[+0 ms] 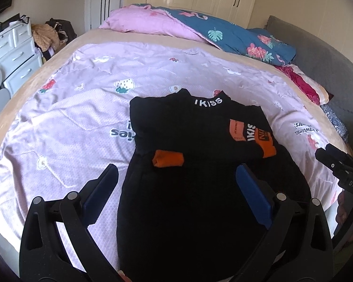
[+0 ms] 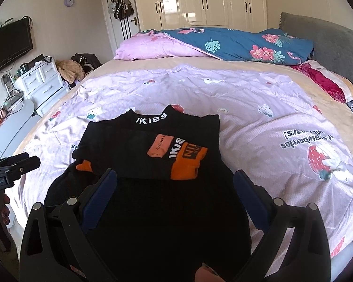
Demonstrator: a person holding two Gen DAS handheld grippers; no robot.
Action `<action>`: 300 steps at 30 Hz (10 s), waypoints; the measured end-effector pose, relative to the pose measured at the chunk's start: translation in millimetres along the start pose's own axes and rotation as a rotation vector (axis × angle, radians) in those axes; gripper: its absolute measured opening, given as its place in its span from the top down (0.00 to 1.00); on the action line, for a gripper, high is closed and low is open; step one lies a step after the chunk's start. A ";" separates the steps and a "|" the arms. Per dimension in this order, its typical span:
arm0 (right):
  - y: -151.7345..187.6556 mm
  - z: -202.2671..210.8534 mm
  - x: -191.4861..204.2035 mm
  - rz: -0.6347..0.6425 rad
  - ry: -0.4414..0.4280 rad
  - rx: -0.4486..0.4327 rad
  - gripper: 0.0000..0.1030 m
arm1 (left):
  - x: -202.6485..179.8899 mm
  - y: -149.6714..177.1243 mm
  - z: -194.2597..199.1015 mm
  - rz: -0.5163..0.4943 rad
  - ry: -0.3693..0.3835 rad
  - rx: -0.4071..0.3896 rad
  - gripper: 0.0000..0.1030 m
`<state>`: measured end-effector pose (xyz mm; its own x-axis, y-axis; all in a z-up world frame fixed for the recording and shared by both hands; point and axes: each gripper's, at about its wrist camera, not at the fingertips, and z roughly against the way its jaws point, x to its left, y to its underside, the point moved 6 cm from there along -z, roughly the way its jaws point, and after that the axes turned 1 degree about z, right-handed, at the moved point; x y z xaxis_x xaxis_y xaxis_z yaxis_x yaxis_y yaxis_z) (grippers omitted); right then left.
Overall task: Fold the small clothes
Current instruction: 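Move both grippers to the black shirt hem and grasp it, then lift the hem with both grippers and fold it toward the collar, then lower the hem onto the collar and press it flat with both grippers, then open both grippers and withdraw them from the folded shirt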
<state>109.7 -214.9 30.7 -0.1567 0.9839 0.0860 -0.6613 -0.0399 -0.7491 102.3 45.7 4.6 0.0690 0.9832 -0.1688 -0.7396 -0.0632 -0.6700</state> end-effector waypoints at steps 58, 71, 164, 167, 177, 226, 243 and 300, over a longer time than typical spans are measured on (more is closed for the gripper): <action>91.8 16.5 -42.5 0.018 0.053 0.132 0.04 | 67.8 151.6 4.9 0.092 0.034 0.284 0.56; 127.5 24.9 -64.6 0.014 0.064 0.215 0.04 | 58.0 171.4 -8.0 0.093 0.081 0.356 0.61; -55.2 0.1 -101.8 -0.125 -0.022 -0.235 0.91 | 74.5 -57.9 -5.2 0.267 0.026 -0.189 0.98; -60.6 -10.6 -102.5 -0.120 -0.012 -0.229 0.91 | 76.7 -61.9 -15.6 0.274 0.021 -0.181 0.98; -73.4 -50.9 -105.4 -0.136 0.015 -0.209 0.91 | 82.9 -75.6 -56.5 0.306 -0.005 -0.163 0.98; -6.0 -117.5 -44.9 0.014 0.022 -0.015 0.77 | 36.4 -14.2 -107.7 0.017 -0.094 0.011 0.97; -39.0 -209.7 -52.2 0.003 0.073 0.132 0.81 | 62.9 -63.9 -172.6 0.069 -0.163 0.038 0.97; -66.3 -204.2 -116.5 -0.097 0.147 -0.027 0.95 | 99.0 -84.1 -170.8 0.144 -0.161 -0.073 0.95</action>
<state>321.6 -291.2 -63.8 0.0175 0.9979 0.0629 -0.6481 0.0592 -0.7592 285.6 119.1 -79.3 -0.1462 0.9774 -0.1529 -0.6833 -0.2115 -0.6988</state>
